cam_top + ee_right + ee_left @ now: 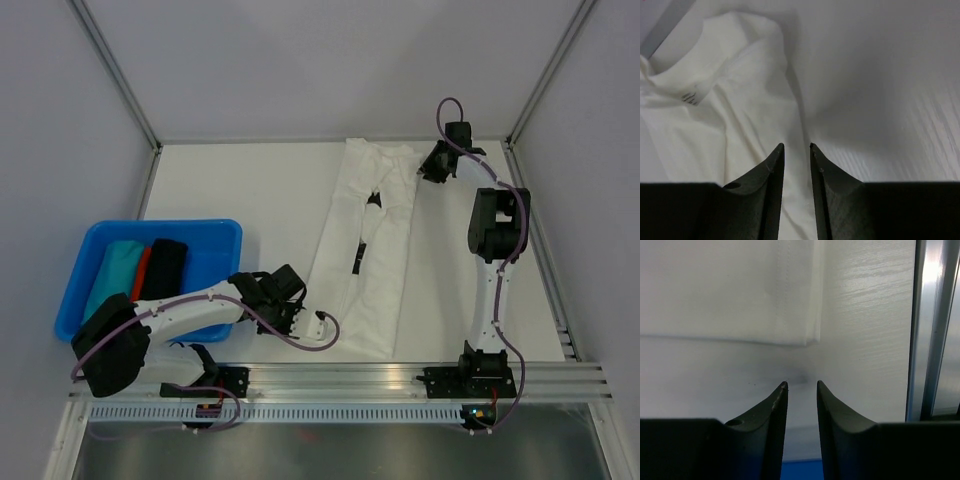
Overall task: Roll the t-shirts
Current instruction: Fold the tshirt
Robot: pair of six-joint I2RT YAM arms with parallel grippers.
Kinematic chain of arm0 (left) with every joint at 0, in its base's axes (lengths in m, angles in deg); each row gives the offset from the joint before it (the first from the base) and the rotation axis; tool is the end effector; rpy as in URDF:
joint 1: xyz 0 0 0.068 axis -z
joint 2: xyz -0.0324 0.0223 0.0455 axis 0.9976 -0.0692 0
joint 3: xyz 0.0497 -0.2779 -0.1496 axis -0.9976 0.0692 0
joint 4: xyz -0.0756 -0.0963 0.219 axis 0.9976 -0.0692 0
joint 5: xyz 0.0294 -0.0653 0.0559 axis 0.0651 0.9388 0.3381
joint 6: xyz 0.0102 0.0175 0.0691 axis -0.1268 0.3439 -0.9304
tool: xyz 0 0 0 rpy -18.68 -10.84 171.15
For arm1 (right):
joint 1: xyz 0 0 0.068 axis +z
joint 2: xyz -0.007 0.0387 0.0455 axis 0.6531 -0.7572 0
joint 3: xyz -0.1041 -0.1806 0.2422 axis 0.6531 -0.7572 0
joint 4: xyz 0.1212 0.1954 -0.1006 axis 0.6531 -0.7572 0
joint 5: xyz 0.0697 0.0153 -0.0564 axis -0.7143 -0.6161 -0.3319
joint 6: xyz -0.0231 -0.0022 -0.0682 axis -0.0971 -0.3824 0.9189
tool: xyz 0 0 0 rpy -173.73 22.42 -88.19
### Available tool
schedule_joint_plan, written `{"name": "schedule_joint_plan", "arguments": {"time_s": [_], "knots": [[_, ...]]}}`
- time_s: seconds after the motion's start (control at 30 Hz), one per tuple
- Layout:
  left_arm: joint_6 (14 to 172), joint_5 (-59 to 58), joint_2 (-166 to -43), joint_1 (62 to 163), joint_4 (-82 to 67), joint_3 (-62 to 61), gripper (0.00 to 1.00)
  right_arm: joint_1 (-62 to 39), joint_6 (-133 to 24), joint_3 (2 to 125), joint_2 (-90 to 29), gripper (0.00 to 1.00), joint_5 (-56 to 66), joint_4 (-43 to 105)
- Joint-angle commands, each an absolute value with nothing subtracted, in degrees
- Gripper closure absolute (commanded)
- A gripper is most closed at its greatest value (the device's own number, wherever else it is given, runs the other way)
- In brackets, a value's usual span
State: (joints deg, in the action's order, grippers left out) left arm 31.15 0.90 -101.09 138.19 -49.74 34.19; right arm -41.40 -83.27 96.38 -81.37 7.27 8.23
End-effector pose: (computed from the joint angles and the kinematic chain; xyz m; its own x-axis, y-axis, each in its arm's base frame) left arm 0.1061 -0.1528 0.1983 0.2464 0.9262 -0.2853 0.9689 -0.2284 0.0952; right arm 0.5582 -0.0001 0.2060 -0.6310 0.5878 -0.5063 0.3829 0.8036 0.4557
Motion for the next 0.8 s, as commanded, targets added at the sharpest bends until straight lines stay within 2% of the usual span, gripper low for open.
{"name": "schedule_joint_plan", "arguments": {"time_s": [0.0, 0.1, 0.2, 0.23, 0.37, 0.53, 0.63, 0.7, 0.73, 0.77], "knots": [[30.93, 2.26, -103.26, 139.55, -47.05, 33.55, 0.65, -42.01, -85.86, 104.49, -88.56, 0.66, 7.01, 6.97], [32.25, 2.43, -104.5, 141.22, -46.08, 33.54, 0.64, -42.1, -88.75, 106.34, -92.0, 0.68, 5.78, 8.82], [33.13, 1.99, -105.02, 143.07, -44.85, 34.6, 0.64, -42.01, -91.48, 107.04, -94.9, 0.8, 4.2, 11.27], [33.83, 1.91, -105.03, 143.42, -44.67, 34.77, 0.64, -42.1, -92.19, 108.18, -95.69, 0.87, 3.58, 11.63], [35.67, 1.65, -105.46, 145.96, -43.62, 34.86, 0.64, -41.05, -95.97, 112.4, -100.35, 0.97, 0.68, 14.27], [38.3, 0.5, -105.82, 148.96, -43.08, 34.07, 0.64, -37.7, -97.81, 121.35, -104.05, 0.98, 0.85, 14.1], [40.07, -0.64, -105.2, 151.15, -43.0, 33.72, 0.64, -37.7, -97.65, 122.6, -104.23, 0.99, 2.96, 14.18], [40.69, -1.43, -105.03, 152.12, -43.09, 32.94, 0.65, -38.05, -96.16, 123.57, -104.14, 0.94, 2.27, 13.49], [41.3, -1.7, -105.03, 152.21, -43.17, 32.49, 0.65, -38.23, -94.76, 123.83, -103.71, 0.85, 2.08, 12.7], [41.56, -2.05, -104.94, 152.21, -43.26, 31.97, 0.65, -38.58, -91.18, 123.4, -102.92, 0.83, 2.17, 10.78]]}}
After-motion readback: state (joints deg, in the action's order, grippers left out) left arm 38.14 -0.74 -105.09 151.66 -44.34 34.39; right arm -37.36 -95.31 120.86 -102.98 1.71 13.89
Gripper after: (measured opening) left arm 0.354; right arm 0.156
